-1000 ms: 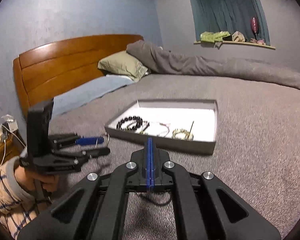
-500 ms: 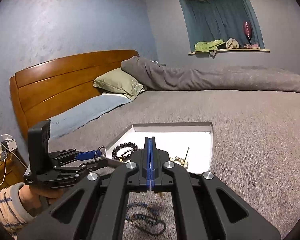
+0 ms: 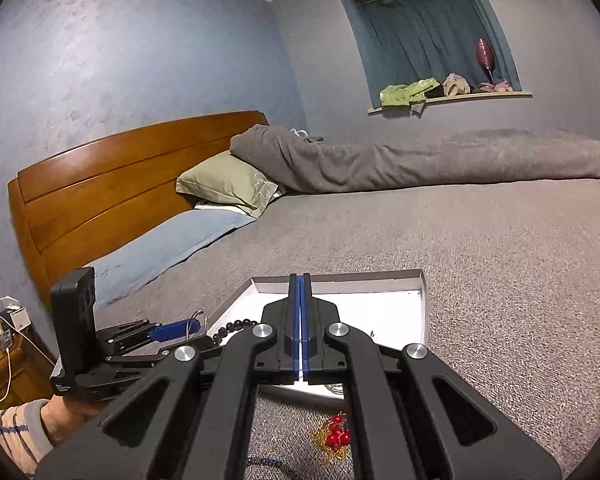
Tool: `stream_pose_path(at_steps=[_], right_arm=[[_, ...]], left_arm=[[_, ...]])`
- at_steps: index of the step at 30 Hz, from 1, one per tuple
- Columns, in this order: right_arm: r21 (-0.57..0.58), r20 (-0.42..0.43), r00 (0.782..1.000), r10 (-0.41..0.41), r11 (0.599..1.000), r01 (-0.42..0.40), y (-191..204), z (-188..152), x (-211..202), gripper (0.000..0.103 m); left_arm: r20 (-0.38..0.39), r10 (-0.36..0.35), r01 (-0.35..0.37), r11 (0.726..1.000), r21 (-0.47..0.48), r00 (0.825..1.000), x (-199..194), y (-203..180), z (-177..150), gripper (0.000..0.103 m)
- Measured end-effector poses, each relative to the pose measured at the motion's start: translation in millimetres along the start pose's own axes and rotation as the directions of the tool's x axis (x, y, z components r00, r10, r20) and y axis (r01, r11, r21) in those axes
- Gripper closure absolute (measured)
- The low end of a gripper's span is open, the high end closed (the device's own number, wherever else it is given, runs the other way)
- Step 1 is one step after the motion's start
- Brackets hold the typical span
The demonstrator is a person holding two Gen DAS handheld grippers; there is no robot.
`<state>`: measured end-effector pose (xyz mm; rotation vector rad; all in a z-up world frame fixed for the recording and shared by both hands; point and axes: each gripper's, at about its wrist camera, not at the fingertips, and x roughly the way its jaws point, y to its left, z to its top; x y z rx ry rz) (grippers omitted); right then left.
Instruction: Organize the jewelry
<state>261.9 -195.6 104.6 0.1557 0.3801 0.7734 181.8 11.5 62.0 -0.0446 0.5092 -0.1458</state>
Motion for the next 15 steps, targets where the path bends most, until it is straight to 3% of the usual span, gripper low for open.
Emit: stream_pose_path(at_steps=[7, 12, 13, 15], right_arm=[[-0.027, -0.033, 0.999, -0.032, 0.999, 0.031, 0.1, -12.1, -1.0, 0.103], [-0.02, -0.133, 0.989, -0.067, 0.998, 0.065, -14.7, -35.2, 1.5, 0.101], [-0.017, -0.173, 0.982, -0.071, 0.997, 0.069, -18.2, -41.2, 4.8, 0.098], [-0.037, -0.228, 0.969, -0.091, 0.996, 0.085, -21.3, -52.6, 10.5, 0.077]], left_arm=[[-0.007, 0.001, -0.001, 1.0, -0.007, 1.0, 2.2, 6.9, -0.6, 0.055], [-0.006, -0.002, 0.002, 1.0, -0.001, 1.0, 0.6, 5.0, -1.5, 0.055], [-0.007, -0.002, 0.002, 1.0, 0.0, 1.0, 0.9, 4.9, -1.8, 0.055], [-0.005, -0.002, 0.002, 1.0, 0.0, 1.0, 0.1, 4.9, -1.5, 0.055]])
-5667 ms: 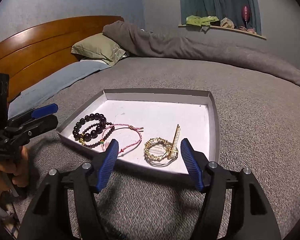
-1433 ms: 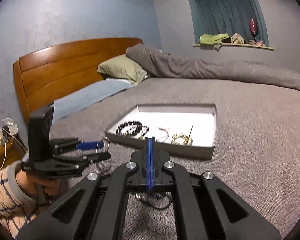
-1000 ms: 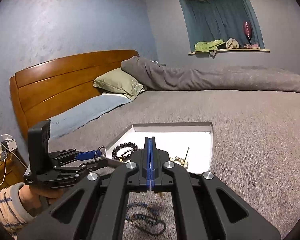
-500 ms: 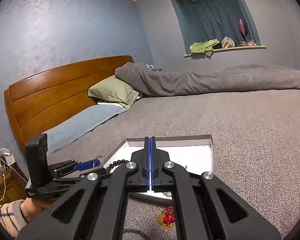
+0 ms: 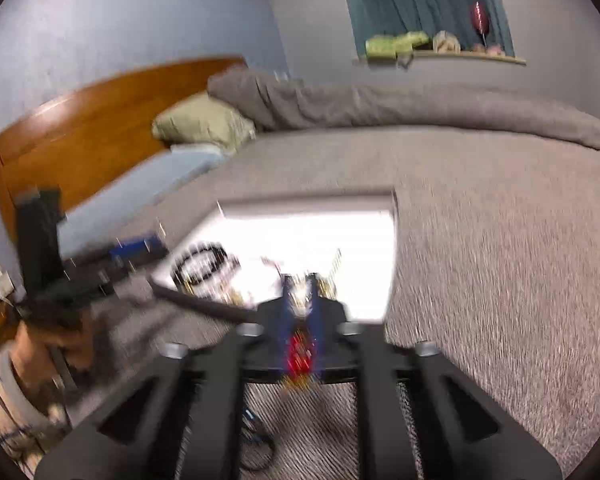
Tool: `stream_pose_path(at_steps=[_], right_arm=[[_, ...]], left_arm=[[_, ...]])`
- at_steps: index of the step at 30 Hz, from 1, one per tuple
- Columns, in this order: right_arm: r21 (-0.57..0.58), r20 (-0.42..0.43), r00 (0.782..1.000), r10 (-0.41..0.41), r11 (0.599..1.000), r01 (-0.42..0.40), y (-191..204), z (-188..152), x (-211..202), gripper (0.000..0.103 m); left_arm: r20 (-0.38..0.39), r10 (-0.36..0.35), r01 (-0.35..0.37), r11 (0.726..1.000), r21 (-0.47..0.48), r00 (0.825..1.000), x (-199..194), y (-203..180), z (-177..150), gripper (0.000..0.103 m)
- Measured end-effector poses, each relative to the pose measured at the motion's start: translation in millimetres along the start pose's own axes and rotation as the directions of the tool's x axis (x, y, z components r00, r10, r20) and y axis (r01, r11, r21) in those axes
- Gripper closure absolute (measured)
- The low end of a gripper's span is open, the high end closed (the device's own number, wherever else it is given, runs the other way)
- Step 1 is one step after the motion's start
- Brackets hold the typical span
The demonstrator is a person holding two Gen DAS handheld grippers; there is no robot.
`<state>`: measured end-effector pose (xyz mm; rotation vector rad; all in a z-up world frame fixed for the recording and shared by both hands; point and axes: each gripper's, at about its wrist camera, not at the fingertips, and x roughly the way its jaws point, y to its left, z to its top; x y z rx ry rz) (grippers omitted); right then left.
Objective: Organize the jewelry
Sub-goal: 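Grasp the red-bead gold hairpin with the right tool and lift it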
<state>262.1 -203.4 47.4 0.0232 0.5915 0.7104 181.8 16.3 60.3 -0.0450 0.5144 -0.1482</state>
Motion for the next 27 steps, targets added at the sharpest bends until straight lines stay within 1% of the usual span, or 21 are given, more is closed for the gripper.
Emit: stream_pose_path(at_steps=[2, 7, 9, 11, 16, 17, 18, 19, 21, 23, 24, 27], right_arm=[[-0.018, -0.042, 0.999, -0.006, 1.0, 0.005, 0.0, -7.6, 6.5, 0.075], [-0.042, -0.107, 0.994, -0.019, 0.999, 0.014, 4.1, -17.5, 25.1, 0.071], [-0.062, -0.144, 0.989, -0.027, 0.998, 0.018, 8.5, -22.1, 36.0, 0.065], [-0.083, -0.172, 0.984, -0.049, 0.996, 0.035, 12.2, -24.2, 46.8, 0.061], [-0.115, -0.235, 0.967, -0.101, 0.991, 0.076, 12.0, -36.5, 65.9, 0.061], [-0.118, -0.24, 0.965, -0.103, 0.99, 0.076, 12.2, -37.6, 67.8, 0.062], [-0.122, -0.238, 0.966, -0.103, 0.99, 0.075, 12.6, -38.0, 68.1, 0.07], [-0.126, -0.238, 0.966, -0.099, 0.989, 0.07, 13.6, -37.5, 68.7, 0.076], [-0.138, -0.233, 0.967, -0.101, 0.988, 0.07, 15.7, -37.9, 68.8, 0.079], [-0.144, -0.224, 0.971, -0.087, 0.988, 0.055, 18.2, -37.4, 66.1, 0.08], [-0.143, -0.217, 0.973, -0.076, 0.989, 0.045, 19.3, -36.8, 63.9, 0.085], [-0.132, -0.185, 0.982, -0.038, 0.991, 0.013, 22.5, -32.0, 52.7, 0.085]], left_arm=[[0.004, 0.0, 0.0, 1.0, -0.003, 1.0, -1.1, 0.5, 0.5, 0.055], [0.004, 0.0, 0.0, 1.0, -0.007, 1.0, -1.6, -0.4, 0.1, 0.055], [0.002, -0.001, 0.001, 1.0, -0.004, 1.0, -1.8, 0.1, -0.1, 0.055], [0.003, 0.0, 0.0, 1.0, -0.006, 1.0, -2.5, 0.5, -0.4, 0.055], [0.004, -0.003, 0.003, 1.0, -0.007, 1.0, -2.7, 1.5, -0.2, 0.055], [0.003, -0.004, 0.004, 1.0, -0.005, 1.0, -2.2, 0.9, -0.4, 0.055], [0.001, -0.004, 0.004, 1.0, -0.003, 1.0, -1.7, 0.4, -0.9, 0.055], [-0.001, -0.005, 0.005, 1.0, -0.001, 1.0, -1.1, -0.2, -1.2, 0.055], [0.0, -0.005, 0.005, 1.0, 0.001, 1.0, -1.3, -0.6, -1.3, 0.055], [0.0, -0.003, 0.003, 1.0, -0.002, 1.0, -1.5, -0.9, -1.1, 0.055], [0.001, -0.002, 0.002, 1.0, -0.004, 1.0, -1.9, -0.4, -1.1, 0.055], [0.005, -0.001, 0.001, 1.0, -0.011, 1.0, -2.7, 0.7, -0.8, 0.055]])
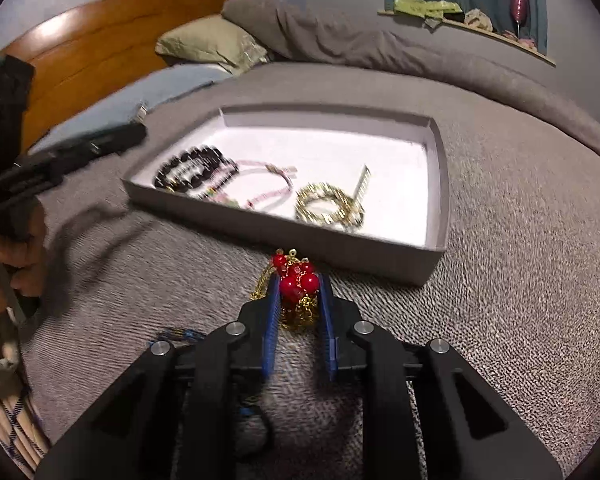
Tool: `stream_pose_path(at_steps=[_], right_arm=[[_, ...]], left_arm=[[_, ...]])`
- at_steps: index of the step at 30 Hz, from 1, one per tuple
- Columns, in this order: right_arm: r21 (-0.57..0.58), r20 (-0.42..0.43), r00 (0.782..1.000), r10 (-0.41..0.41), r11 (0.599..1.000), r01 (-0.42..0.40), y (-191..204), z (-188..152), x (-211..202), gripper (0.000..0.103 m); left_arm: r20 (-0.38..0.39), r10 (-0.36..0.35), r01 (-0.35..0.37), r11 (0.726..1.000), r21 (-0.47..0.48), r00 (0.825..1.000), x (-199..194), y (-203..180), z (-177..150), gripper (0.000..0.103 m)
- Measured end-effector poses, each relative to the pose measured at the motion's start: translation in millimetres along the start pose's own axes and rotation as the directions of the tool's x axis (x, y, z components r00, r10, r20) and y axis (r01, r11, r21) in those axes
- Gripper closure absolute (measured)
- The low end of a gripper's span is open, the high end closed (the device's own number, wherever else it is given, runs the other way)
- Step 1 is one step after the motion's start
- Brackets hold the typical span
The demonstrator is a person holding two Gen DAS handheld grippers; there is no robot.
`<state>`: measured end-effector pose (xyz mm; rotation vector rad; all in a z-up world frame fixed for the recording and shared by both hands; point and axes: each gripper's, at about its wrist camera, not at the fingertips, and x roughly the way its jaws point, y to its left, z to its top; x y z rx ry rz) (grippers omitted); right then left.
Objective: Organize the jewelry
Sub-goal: 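Grasp the red-bead gold hairpin with the right tool and lift it, then lower the red-bead hairpin into the box and open the right tool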
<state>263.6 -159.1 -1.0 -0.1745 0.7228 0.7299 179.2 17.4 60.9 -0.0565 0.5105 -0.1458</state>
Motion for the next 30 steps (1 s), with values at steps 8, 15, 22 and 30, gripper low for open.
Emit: stream_pose_path(at_steps=[8, 15, 22, 30], right_arm=[[0.024, 0.15, 0.987, 0.065, 0.997, -0.069, 3.7, 17.5, -38.2, 0.088], [0.036, 0.274, 0.96, 0.061, 0.997, -0.074, 7.3, 37.3, -67.7, 0.088], [0.057, 0.361, 0.931, 0.049, 0.996, -0.074, 3.1, 64.1, -80.0, 0.088], [0.06, 0.363, 0.931, 0.048, 0.995, -0.074, -3.3, 79.8, -71.0, 0.088]], left_arm=[[0.001, -0.002, 0.002, 1.0, 0.003, 1.0, -0.3, 0.0, 1.2, 0.055], [0.002, -0.004, 0.004, 1.0, 0.002, 1.0, 1.3, 1.6, 1.9, 0.055], [0.003, -0.012, 0.012, 1.0, 0.003, 1.0, 4.8, -1.0, 2.9, 0.055], [0.007, -0.01, 0.01, 1.0, 0.01, 1.0, 16.1, -1.2, 11.8, 0.055]])
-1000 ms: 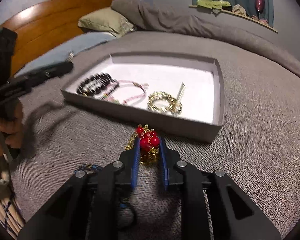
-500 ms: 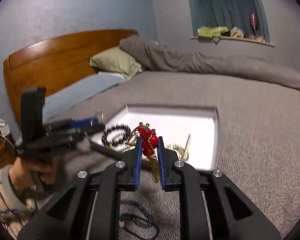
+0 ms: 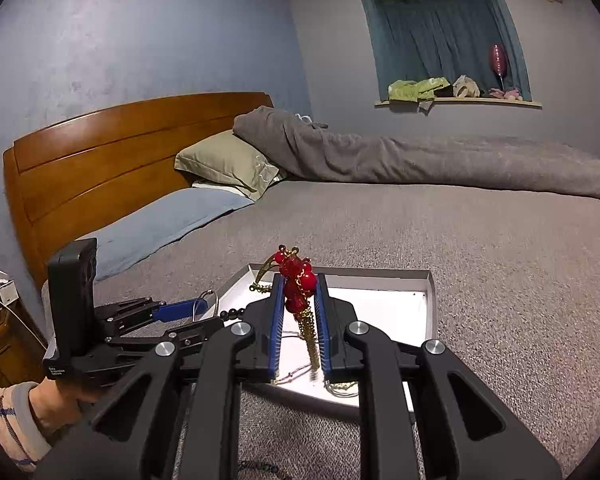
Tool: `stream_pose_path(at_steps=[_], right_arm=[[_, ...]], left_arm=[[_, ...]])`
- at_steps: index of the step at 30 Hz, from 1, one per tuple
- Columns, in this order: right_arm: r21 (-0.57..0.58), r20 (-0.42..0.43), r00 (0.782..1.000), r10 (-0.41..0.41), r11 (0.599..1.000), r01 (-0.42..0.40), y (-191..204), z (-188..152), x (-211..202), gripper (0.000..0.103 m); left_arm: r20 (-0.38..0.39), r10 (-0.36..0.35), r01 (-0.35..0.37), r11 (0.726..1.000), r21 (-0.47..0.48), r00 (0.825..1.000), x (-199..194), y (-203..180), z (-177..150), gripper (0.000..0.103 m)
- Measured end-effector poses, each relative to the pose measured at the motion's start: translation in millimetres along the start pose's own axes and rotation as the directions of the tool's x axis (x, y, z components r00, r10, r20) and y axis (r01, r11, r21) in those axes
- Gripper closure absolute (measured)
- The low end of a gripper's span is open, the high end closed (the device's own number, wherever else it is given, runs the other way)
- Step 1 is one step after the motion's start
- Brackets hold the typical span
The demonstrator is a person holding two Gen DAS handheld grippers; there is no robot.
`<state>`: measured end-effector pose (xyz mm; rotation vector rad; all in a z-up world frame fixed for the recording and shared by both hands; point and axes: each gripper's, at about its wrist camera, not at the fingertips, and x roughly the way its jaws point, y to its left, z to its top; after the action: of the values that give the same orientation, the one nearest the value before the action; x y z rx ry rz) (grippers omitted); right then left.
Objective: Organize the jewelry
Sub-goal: 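Lower the red-bead hairpin into the box and open the right tool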
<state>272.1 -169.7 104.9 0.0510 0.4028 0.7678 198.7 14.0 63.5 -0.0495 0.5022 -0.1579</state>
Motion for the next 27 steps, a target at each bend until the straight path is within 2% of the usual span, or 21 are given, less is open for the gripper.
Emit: stream_pose_path(at_steps=[8, 13, 19, 25, 27], right_arm=[[0.038, -0.002, 1.0, -0.015, 0.999, 0.015, -15.2, 1.2, 13.0, 0.088], [0.053, -0.039, 0.999, -0.03, 0.998, 0.032, -23.6, -9.6, 26.4, 0.088], [0.049, -0.141, 0.988, -0.058, 0.997, 0.066, -28.6, -31.2, 55.2, 0.088], [0.027, -0.246, 0.963, -0.11, 0.992, 0.121, -33.7, -49.2, 78.2, 0.088], [0.02, -0.267, 0.955, -0.132, 0.99, 0.143, -35.0, -53.0, 84.0, 0.088]], left_arm=[[0.0, 0.004, -0.004, 1.0, -0.014, 1.0, 14.6, 6.9, 8.9, 0.055], [-0.019, 0.008, -0.008, 1.0, 0.001, 1.0, 26.6, 4.3, 9.2, 0.055], [-0.095, 0.014, -0.013, 1.0, 0.013, 0.995, 46.2, 1.7, 3.5, 0.055], [-0.135, 0.013, -0.012, 1.0, 0.007, 0.991, 53.8, 3.6, 1.7, 0.055], [-0.133, 0.007, -0.006, 1.0, 0.007, 0.991, 52.5, 4.3, 1.8, 0.049]])
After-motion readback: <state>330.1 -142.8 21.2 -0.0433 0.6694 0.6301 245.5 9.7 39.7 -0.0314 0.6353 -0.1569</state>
